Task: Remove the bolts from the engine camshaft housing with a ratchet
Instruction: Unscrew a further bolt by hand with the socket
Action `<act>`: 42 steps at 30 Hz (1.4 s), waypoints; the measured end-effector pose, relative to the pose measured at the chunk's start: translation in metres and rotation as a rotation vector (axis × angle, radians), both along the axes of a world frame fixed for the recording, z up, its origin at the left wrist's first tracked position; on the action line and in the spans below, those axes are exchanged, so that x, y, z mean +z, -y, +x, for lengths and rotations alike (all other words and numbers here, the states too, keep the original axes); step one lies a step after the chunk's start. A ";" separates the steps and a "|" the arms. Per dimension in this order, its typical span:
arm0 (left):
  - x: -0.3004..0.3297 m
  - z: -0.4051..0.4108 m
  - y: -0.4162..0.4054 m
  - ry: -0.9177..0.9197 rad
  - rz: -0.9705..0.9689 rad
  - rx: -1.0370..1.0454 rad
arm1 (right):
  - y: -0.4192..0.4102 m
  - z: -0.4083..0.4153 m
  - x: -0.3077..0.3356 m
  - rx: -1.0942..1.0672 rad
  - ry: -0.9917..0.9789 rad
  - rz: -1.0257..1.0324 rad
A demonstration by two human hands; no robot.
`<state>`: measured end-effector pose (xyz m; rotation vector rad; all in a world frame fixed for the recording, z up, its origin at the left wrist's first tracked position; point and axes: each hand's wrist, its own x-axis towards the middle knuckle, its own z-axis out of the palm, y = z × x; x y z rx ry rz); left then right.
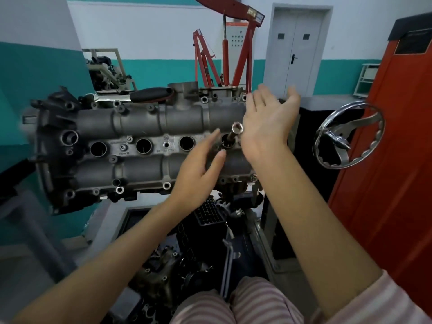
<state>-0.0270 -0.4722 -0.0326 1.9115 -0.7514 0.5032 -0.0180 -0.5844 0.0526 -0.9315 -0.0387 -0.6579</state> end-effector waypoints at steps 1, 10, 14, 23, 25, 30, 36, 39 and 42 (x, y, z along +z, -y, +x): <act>0.006 0.005 0.000 0.088 0.062 0.038 | 0.003 -0.003 -0.006 0.008 -0.015 0.006; 0.034 0.035 0.001 0.424 0.408 0.120 | 0.024 -0.002 -0.078 -0.348 -0.035 -0.919; 0.030 0.034 0.005 0.500 0.387 0.092 | 0.034 0.009 -0.081 -0.344 0.102 -1.282; 0.038 0.046 0.009 0.613 0.305 0.154 | 0.044 0.030 -0.058 -0.438 -0.033 -1.583; 0.040 0.048 0.012 0.660 0.329 0.193 | 0.046 0.028 -0.058 -0.479 -0.017 -1.571; 0.042 0.053 0.018 0.685 0.396 0.202 | 0.048 0.029 -0.054 -0.348 -0.052 -1.672; 0.036 0.050 0.017 0.573 0.402 0.205 | 0.048 0.025 -0.058 -0.330 0.016 -1.687; 0.035 0.049 0.018 0.521 0.421 0.191 | 0.046 0.026 -0.057 -0.355 0.000 -1.695; 0.036 0.049 0.020 0.483 0.426 0.197 | 0.045 0.030 -0.059 -0.380 -0.049 -1.717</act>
